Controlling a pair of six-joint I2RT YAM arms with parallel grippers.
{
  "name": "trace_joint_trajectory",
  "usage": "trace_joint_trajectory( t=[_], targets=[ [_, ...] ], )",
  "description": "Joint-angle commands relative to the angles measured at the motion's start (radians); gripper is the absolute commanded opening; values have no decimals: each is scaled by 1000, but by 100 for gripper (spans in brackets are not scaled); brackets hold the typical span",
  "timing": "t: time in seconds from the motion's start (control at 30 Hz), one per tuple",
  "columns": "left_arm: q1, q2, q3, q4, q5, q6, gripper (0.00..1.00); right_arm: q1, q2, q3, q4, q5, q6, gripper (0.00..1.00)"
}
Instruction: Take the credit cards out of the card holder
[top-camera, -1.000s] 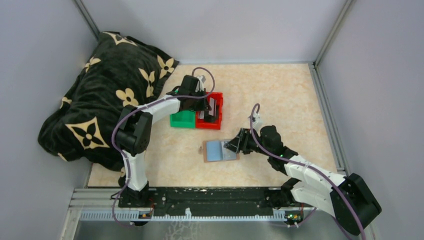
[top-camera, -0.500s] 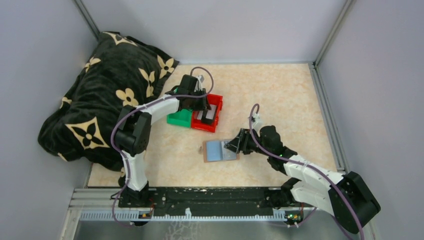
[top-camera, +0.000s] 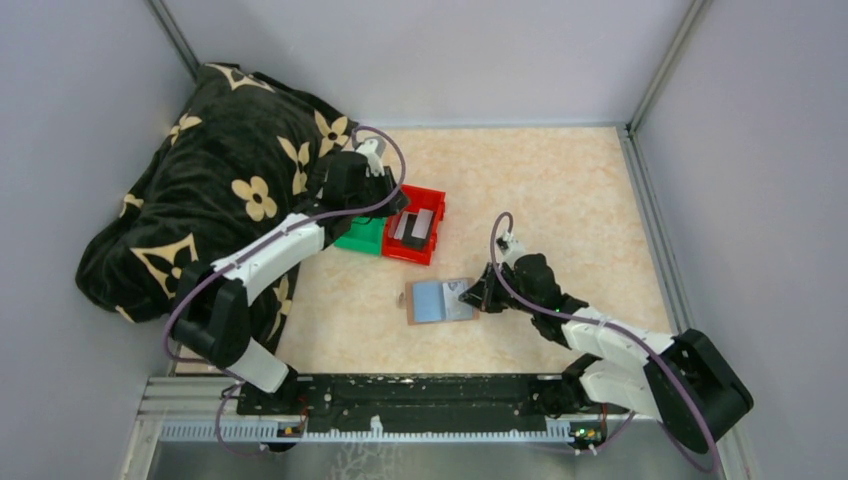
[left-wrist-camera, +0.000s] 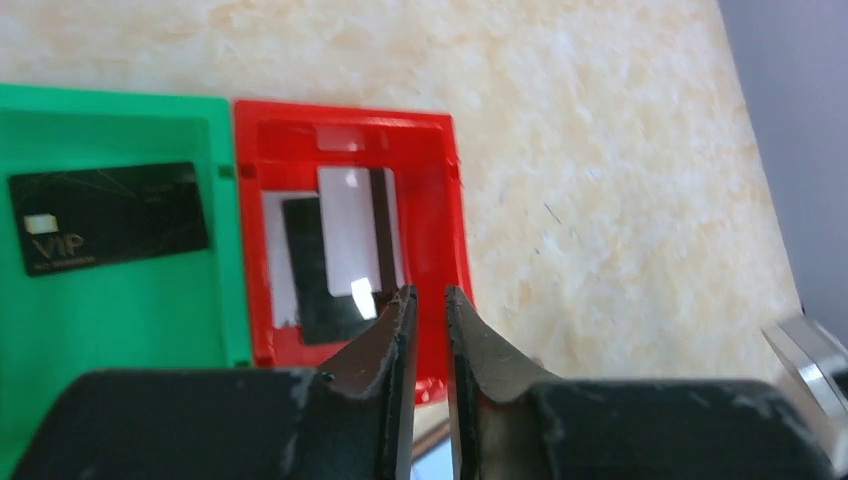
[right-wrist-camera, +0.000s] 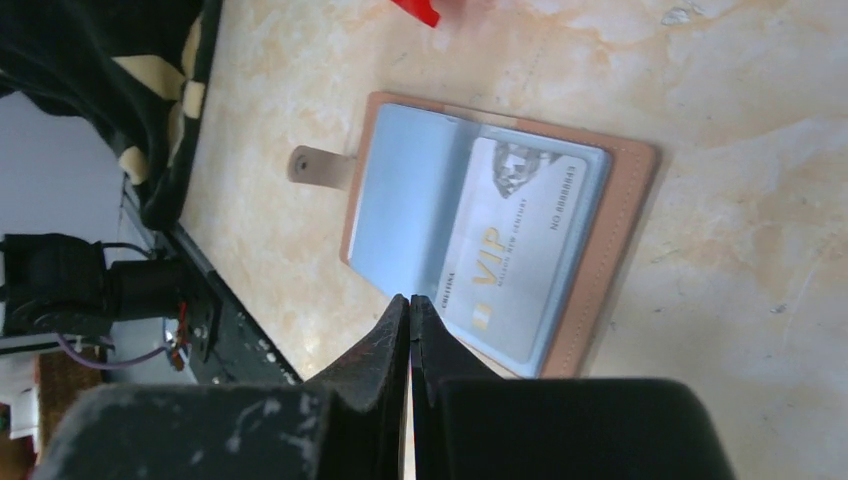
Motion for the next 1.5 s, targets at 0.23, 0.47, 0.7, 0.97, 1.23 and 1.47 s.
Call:
trace_joint_trajectory(
  t=[0.23, 0.47, 0.7, 0.97, 1.23, 1.47],
  targets=[
    [-272, -187, -447, 367, -73, -185, 22, -7, 75, 17, 37, 80, -56, 0],
    [-289, -273, -642, 602, 28, -319, 99, -8, 9, 12, -30, 142, -85, 0],
    [-301, -184, -704, 833, 196, -385, 97, -8, 25, -6, -19, 150, -93, 10],
    [-339, -56, -713, 914, 227, -411, 78, -8, 58, -45, 18, 172, -87, 0],
    [-367, 35, -739, 945, 187, -415, 78, -8, 92, -70, 47, 172, -91, 0],
    [-366, 60, -754, 945, 166, -411, 78, -8, 160, -90, 137, 121, -68, 0]
  ],
)
